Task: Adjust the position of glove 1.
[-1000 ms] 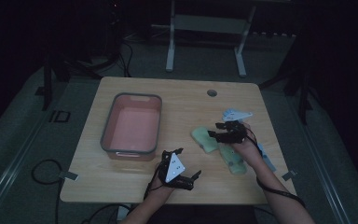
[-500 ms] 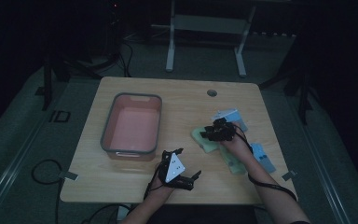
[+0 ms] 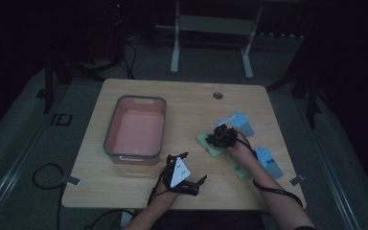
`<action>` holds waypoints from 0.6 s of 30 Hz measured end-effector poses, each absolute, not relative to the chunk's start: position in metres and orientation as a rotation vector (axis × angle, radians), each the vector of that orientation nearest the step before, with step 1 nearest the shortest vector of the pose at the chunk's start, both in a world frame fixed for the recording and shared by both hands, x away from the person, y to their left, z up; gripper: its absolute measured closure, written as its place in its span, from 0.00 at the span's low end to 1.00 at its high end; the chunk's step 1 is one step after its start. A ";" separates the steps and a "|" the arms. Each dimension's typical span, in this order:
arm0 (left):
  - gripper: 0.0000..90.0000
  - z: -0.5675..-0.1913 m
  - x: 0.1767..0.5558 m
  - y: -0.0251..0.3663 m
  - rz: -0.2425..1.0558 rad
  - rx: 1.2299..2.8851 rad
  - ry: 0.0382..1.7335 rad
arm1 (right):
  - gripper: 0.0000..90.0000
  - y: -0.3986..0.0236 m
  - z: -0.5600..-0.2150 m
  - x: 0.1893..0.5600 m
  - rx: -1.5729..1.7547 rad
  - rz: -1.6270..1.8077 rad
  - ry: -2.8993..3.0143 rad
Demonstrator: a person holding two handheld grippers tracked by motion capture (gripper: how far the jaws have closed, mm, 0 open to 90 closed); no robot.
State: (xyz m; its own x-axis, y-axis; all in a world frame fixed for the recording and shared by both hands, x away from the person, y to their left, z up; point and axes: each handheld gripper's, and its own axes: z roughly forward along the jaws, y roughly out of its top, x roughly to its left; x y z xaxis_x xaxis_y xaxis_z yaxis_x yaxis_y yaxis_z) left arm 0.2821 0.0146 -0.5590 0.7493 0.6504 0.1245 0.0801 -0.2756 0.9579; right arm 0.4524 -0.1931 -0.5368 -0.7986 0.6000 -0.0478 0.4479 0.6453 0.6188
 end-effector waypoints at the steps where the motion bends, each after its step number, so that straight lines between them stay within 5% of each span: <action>1: 0.00 -0.559 0.282 0.015 0.611 1.787 0.573 | 0.92 -0.192 -0.537 0.452 0.857 0.879 2.611; 7: 0.00 -0.559 0.282 0.015 0.605 1.785 0.575 | 0.97 -0.189 -0.532 0.448 0.955 0.890 2.551; 18: 0.00 -0.559 0.282 0.015 0.617 1.784 0.576 | 0.97 -0.186 -0.472 0.414 1.179 0.971 2.299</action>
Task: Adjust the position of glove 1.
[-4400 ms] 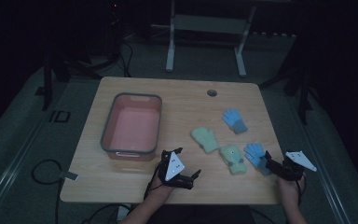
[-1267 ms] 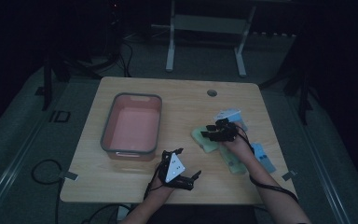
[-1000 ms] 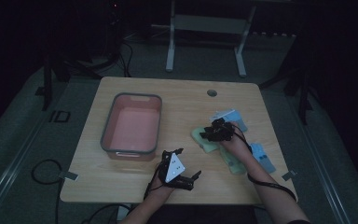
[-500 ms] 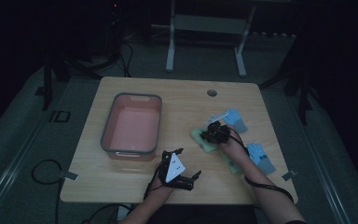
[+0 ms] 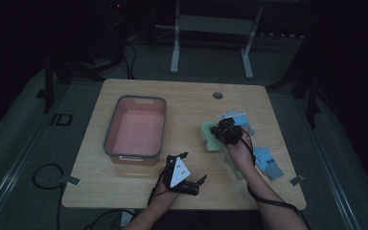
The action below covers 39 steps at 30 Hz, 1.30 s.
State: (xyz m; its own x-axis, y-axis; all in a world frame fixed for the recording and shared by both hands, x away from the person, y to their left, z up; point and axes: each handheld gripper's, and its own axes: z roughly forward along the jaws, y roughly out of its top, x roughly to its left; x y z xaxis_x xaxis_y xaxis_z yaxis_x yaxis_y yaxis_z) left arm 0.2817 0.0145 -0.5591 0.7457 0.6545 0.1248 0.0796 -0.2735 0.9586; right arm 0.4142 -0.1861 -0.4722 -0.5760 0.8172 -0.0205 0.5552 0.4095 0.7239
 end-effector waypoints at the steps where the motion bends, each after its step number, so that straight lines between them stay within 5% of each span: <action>1: 0.00 -0.559 0.282 0.014 0.617 1.784 0.576 | 0.97 -0.186 -0.470 0.411 1.193 0.979 2.275; 26: 0.00 -0.559 0.281 0.014 0.623 1.790 0.563 | 0.96 -0.166 -0.517 0.381 1.418 0.924 2.143; 39: 0.00 -0.559 0.281 0.014 0.622 1.793 0.561 | 0.83 -0.165 -0.541 0.393 1.449 0.894 2.197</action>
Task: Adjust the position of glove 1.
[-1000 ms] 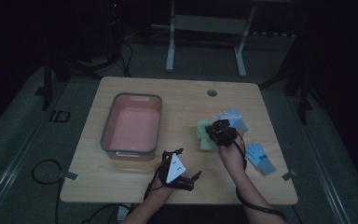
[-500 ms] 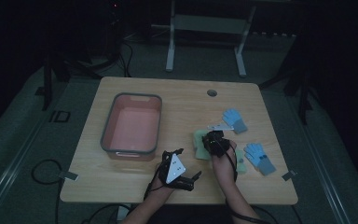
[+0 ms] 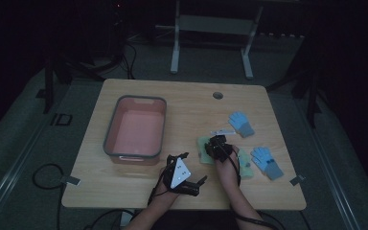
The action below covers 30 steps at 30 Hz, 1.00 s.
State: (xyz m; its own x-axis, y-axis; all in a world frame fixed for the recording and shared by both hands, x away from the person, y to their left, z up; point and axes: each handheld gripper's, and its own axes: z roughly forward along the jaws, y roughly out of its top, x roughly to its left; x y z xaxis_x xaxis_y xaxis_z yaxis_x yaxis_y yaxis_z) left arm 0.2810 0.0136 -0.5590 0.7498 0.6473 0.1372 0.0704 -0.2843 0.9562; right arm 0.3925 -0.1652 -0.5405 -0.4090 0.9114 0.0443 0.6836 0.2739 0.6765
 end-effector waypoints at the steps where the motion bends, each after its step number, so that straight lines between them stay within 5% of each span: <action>1: 0.00 -0.559 0.281 0.014 0.622 1.793 0.561 | 0.79 -0.165 -0.538 0.393 1.442 0.898 2.204; 7: 0.00 -0.559 0.281 0.014 0.618 1.791 0.562 | 0.69 -0.170 -0.518 0.391 1.352 0.935 2.253; 20: 0.00 -0.559 0.282 0.014 0.618 1.793 0.563 | 0.67 -0.219 -0.468 0.375 1.138 1.049 2.336; 30: 0.00 -0.559 0.281 0.014 0.617 1.793 0.565 | 0.67 -0.264 -0.473 0.364 1.073 1.042 2.423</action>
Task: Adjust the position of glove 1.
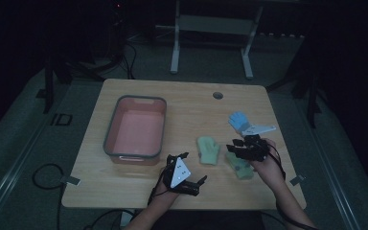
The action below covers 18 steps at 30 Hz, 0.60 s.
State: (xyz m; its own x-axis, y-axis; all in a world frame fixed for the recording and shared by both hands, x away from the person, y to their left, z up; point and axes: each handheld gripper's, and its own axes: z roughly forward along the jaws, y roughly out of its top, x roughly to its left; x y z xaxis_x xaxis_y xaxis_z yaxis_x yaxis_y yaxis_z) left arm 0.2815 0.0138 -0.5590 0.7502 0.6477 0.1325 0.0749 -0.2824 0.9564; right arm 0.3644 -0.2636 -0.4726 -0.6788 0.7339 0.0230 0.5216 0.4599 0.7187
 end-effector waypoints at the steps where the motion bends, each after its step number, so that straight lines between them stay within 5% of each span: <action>1: 0.00 -0.559 0.282 0.014 0.617 1.792 0.565 | 0.67 -0.269 -0.477 0.364 1.067 1.039 2.434; 18: 0.00 -0.559 0.282 0.014 0.616 1.791 0.570 | 0.65 -0.298 -0.536 0.359 1.158 0.894 2.468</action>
State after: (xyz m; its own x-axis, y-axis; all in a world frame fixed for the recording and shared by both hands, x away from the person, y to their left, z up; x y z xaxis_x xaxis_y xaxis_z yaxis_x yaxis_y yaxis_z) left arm 0.2817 0.0142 -0.5590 0.7489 0.6500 0.1289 0.0780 -0.2797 0.9569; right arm 0.3586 -0.2983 -0.5358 -0.6430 0.7657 0.0151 0.5978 0.4894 0.6349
